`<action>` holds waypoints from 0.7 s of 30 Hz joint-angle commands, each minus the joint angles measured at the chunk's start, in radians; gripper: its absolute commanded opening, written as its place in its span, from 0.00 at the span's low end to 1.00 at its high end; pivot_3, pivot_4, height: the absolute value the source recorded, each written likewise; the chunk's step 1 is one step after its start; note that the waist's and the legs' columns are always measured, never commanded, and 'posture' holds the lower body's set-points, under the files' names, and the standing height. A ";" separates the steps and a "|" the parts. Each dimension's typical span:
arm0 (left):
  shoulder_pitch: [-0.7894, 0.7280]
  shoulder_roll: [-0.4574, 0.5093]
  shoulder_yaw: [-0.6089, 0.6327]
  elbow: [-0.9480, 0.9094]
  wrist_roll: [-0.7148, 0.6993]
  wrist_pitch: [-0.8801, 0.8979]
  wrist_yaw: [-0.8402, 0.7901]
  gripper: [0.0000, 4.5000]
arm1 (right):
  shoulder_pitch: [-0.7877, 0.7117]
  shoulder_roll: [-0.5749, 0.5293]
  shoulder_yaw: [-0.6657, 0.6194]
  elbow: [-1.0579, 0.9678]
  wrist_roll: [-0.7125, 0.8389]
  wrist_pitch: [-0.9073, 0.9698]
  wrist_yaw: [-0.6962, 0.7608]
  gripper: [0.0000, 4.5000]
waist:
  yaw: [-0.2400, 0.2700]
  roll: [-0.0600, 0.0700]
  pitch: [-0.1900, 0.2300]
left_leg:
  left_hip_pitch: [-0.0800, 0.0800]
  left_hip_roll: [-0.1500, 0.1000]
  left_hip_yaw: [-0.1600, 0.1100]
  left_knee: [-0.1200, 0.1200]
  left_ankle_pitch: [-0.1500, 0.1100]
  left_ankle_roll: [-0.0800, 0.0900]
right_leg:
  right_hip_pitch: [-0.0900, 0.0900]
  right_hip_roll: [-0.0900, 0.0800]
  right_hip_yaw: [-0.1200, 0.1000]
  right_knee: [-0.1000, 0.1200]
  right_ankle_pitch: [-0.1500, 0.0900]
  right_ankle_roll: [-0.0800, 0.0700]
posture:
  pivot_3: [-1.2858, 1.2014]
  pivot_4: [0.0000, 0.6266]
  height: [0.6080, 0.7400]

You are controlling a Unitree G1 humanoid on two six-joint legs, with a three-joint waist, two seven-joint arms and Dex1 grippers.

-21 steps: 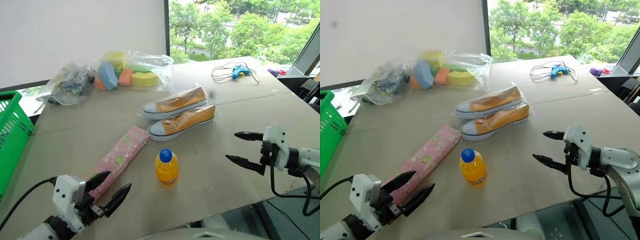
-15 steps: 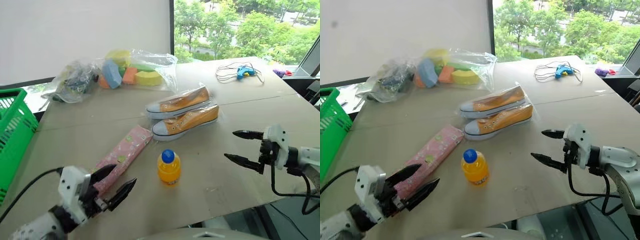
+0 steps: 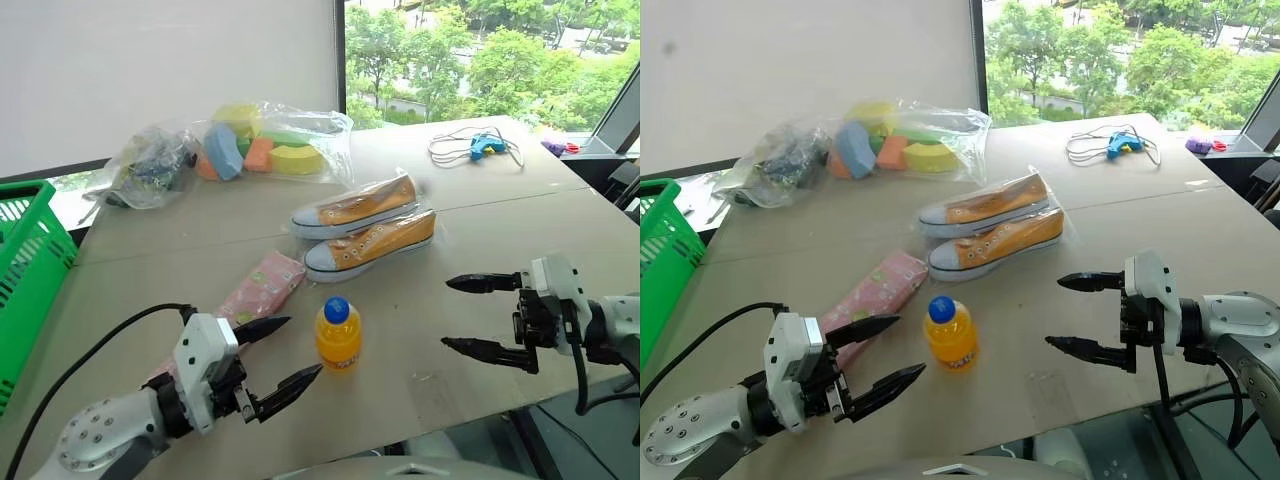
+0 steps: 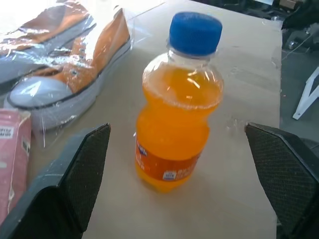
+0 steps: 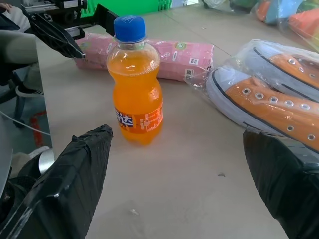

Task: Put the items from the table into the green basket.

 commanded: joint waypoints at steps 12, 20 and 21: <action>-0.234 -0.064 -0.242 0.224 0.181 -0.078 0.006 0.99 | -0.055 -0.009 0.018 -0.047 0.032 0.020 -0.029 1.00 | 0.010 0.001 -0.001 | 0.000 -0.001 0.000 0.001 0.000 0.000 | 0.000 0.000 0.000 0.002 0.000 0.000 | 0.53 0.00 1.00; -0.301 -0.066 -0.297 0.301 0.142 -0.069 -0.091 0.31 | -0.047 -0.022 0.013 -0.070 0.040 0.034 -0.028 1.00 | 0.003 0.001 -0.003 | 0.000 -0.001 0.000 0.001 0.000 0.000 | 0.000 0.000 0.001 0.002 0.000 0.000 | 0.52 0.00 1.00; -0.309 -0.066 -0.298 0.310 0.149 -0.074 -0.095 0.21 | -0.046 -0.023 0.017 -0.072 0.036 0.033 -0.027 1.00 | 0.003 0.001 -0.003 | 0.000 -0.001 0.001 0.001 0.000 0.000 | 0.000 0.000 0.001 0.002 0.000 0.000 | 0.52 0.00 1.00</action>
